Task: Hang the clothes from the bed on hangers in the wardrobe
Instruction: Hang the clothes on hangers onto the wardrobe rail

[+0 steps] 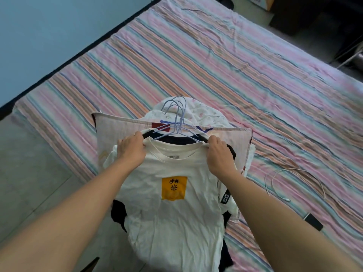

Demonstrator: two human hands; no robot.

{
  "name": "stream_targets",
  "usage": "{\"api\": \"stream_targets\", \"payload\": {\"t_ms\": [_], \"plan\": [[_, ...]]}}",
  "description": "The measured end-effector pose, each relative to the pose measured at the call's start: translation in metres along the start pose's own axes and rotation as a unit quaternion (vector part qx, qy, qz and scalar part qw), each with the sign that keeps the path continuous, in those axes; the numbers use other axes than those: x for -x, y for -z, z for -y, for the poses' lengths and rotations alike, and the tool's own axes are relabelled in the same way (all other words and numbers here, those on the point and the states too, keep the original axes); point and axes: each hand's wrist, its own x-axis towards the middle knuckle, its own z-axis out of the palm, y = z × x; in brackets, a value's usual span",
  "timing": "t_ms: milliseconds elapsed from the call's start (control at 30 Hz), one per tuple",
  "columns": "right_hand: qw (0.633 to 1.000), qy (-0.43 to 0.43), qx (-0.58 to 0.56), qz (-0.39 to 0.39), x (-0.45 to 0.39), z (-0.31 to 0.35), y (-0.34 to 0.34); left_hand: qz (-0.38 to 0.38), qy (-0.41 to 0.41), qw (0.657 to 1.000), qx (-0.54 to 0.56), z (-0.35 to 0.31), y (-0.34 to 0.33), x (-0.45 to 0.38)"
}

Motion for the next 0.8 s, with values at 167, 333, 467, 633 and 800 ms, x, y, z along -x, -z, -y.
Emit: {"api": "stream_targets", "payload": {"t_ms": [167, 333, 467, 633, 800], "plan": [[0.996, 0.017, -0.07, -0.046, 0.025, 0.005, 0.022, -0.058, -0.011, 0.996, 0.066, 0.009, 0.029, 0.025], [0.985, 0.001, -0.173, -0.019, 0.056, 0.012, 0.056, -0.028, -0.017, 0.987, 0.158, 0.022, 0.055, 0.059], [0.974, 0.016, -0.225, -0.032, 0.09, 0.023, 0.085, -0.02, -0.04, 0.969, 0.242, 0.036, 0.081, 0.094], [0.963, 0.057, -0.248, -0.085, 0.135, 0.054, 0.121, -0.015, -0.071, 0.959, 0.274, 0.06, 0.131, 0.149], [0.959, 0.114, -0.239, -0.101, 0.183, 0.1, 0.168, -0.078, -0.085, 0.914, 0.39, 0.094, 0.191, 0.232]]}}
